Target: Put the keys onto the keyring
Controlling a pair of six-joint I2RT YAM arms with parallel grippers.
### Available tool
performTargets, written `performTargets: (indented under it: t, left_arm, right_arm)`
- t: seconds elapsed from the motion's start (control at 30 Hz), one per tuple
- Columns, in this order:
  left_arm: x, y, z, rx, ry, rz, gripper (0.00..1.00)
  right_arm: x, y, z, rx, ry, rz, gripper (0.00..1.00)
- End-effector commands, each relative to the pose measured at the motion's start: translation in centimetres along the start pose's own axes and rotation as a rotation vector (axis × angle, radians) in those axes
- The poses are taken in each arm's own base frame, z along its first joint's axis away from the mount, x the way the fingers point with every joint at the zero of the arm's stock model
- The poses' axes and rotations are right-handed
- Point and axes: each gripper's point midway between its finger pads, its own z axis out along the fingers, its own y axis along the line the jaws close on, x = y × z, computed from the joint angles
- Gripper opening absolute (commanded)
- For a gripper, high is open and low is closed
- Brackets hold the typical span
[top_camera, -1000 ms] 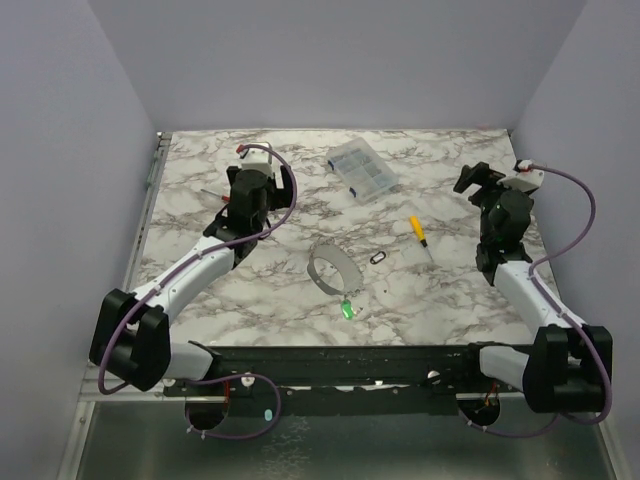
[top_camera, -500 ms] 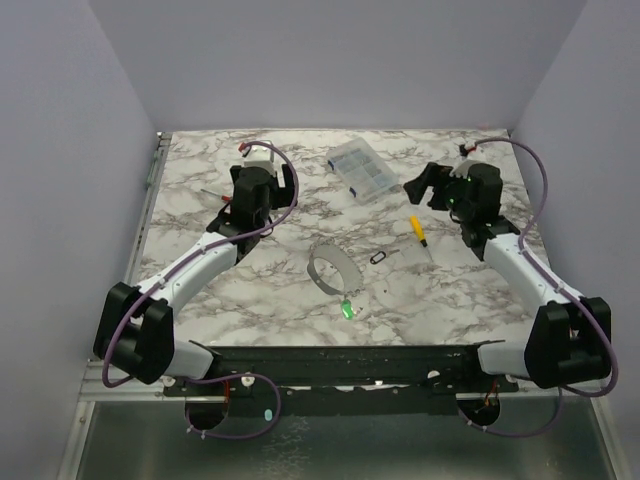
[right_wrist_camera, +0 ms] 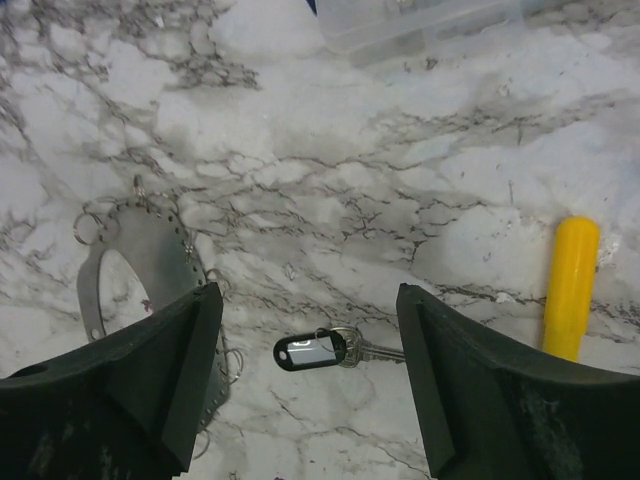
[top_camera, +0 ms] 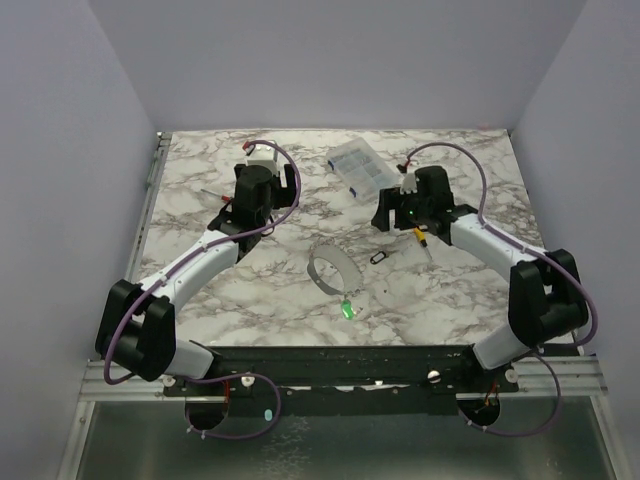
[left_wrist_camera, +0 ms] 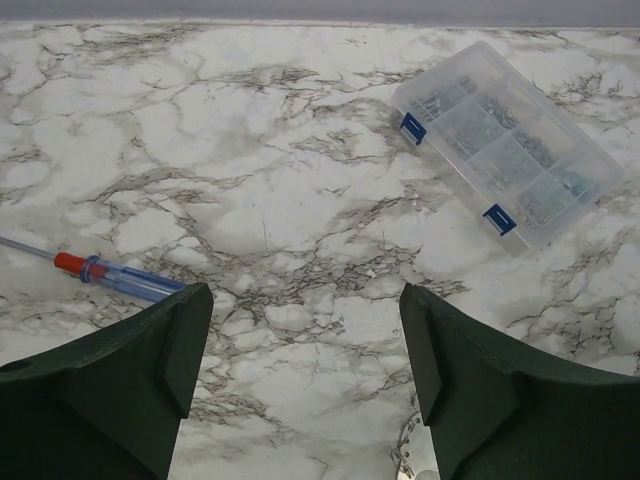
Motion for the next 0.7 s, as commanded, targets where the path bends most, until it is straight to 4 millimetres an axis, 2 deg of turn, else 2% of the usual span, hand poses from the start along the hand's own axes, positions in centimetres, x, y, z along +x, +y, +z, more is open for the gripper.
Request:
performTargets:
  t: [0.0, 0.17, 0.33, 0.47, 0.53, 0.67]
  left_arm:
    - [-0.8, -0.4, 0.0, 0.023, -0.004, 0.009, 0.82]
    - [-0.7, -0.6, 0.0, 0.032, 0.0, 0.01, 0.79]
    - [-0.7, -0.8, -0.1, 0.045, 0.003, 0.007, 0.77]
    - [-0.7, -0.9, -0.2, 0.05, 0.006, 0.015, 0.72]
    - [-0.8, -1.2, -0.2, 0.056, 0.008, 0.027, 0.7]
    - [-0.4, -2.9, -0.9, 0.111, 0.02, 0.107, 0.7]
  right_arm:
    - [4.1, -0.6, 1.2, 0.062, 0.157, -0.016, 0.77]
    - [6.9, 0.0, 2.0, 0.088, 0.226, -0.046, 0.74]
    - [7.9, -0.5, 2.1, 0.129, 0.258, -0.051, 0.7]
    - [8.9, 0.5, 1.7, 0.123, 0.275, -0.05, 0.68]
    - [9.5, 1.9, 1.3, 0.109, 0.275, -0.051, 0.65]
    - [10.2, 2.7, 0.0, 0.175, 0.241, 0.014, 0.63]
